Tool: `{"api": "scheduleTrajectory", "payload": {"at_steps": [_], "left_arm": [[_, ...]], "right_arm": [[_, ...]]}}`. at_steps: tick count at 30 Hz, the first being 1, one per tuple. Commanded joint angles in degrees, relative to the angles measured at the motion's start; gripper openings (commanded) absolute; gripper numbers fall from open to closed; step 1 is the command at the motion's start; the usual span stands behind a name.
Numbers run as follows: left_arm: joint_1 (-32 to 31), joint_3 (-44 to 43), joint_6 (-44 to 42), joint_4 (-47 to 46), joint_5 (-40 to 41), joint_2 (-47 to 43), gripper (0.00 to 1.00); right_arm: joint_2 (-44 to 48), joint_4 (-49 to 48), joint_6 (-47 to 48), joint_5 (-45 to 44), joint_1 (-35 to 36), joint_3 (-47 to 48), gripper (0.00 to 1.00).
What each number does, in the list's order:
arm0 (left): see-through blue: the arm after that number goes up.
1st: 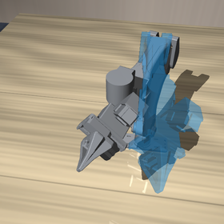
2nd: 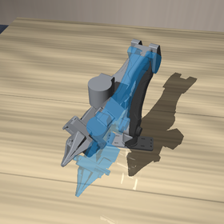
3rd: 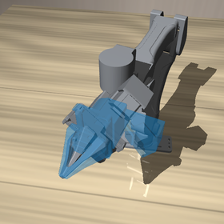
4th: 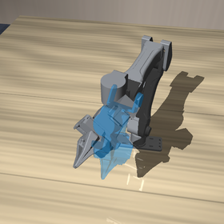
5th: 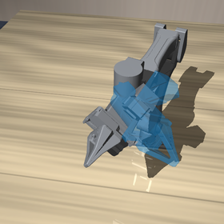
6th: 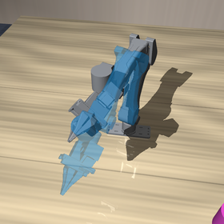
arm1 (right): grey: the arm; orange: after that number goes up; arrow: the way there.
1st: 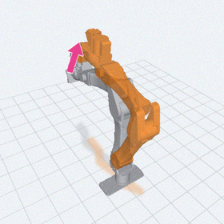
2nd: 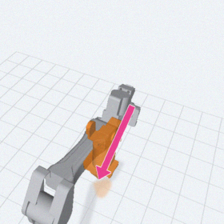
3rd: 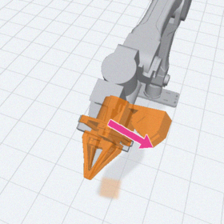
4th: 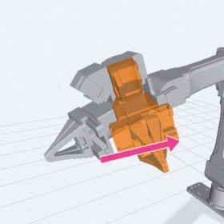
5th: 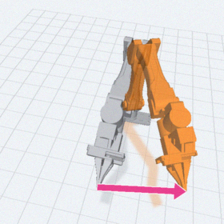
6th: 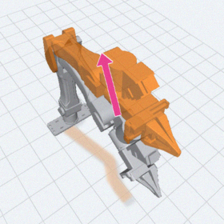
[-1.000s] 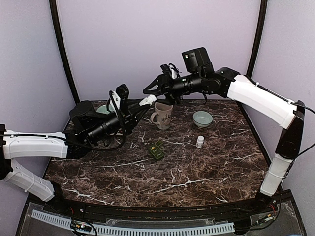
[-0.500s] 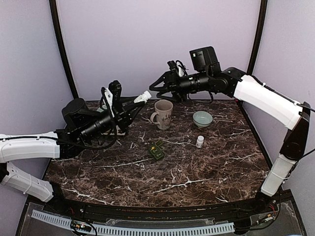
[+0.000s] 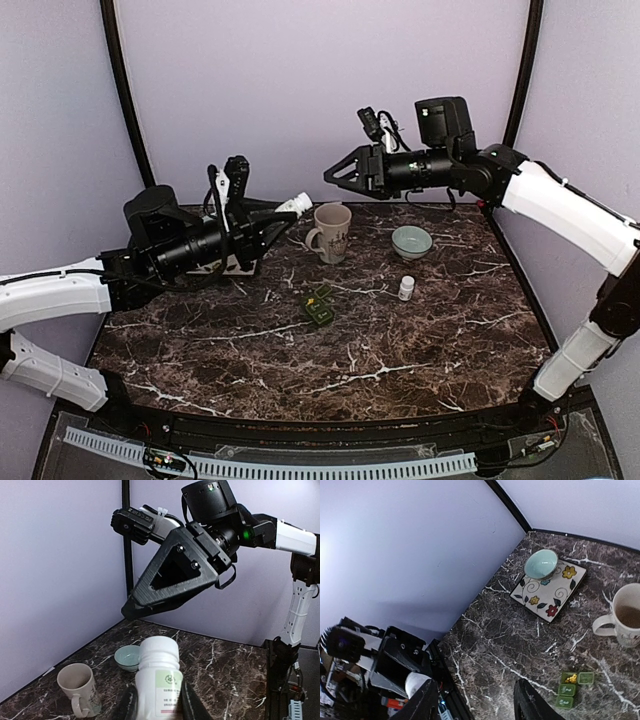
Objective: Sort the pills into containers
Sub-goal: Screw the lid of the pill bottle onto the pill bottle.
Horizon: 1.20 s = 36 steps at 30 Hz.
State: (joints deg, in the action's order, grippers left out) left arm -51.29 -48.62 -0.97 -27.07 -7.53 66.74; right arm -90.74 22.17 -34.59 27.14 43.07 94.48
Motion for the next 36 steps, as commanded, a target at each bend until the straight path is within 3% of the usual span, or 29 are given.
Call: {"api": "scheduleTrajectory", "payload": {"at_steps": [1, 9, 17, 30, 36], "left_arm": [[2.98, -4.58, 8.13, 4.22, -8.87, 0.3, 0.02], [11.73, -9.04, 20.54, 3.94, -26.06, 4.92, 0.02], [15.69, -13.26, 33.81, -2.15, -46.06, 13.78, 0.02], [19.34, -11.85, 55.89, -25.92, -58.83, 21.53, 0.02], [19.38, -12.49, 60.17, -30.28, -61.05, 24.07, 0.02]], "right_arm": [[5.33, -4.88, 12.14, -0.79, -0.48, -5.35, 0.51], [11.77, -10.67, 17.7, 5.07, -1.52, -13.6, 0.51], [11.5, -12.29, 18.34, 13.47, -1.67, -13.53, 0.51], [9.39, -11.42, 17.4, 17.19, -1.67, -12.17, 0.5], [7.45, -12.84, 15.66, 18.72, -1.67, -11.27, 0.5]]}}
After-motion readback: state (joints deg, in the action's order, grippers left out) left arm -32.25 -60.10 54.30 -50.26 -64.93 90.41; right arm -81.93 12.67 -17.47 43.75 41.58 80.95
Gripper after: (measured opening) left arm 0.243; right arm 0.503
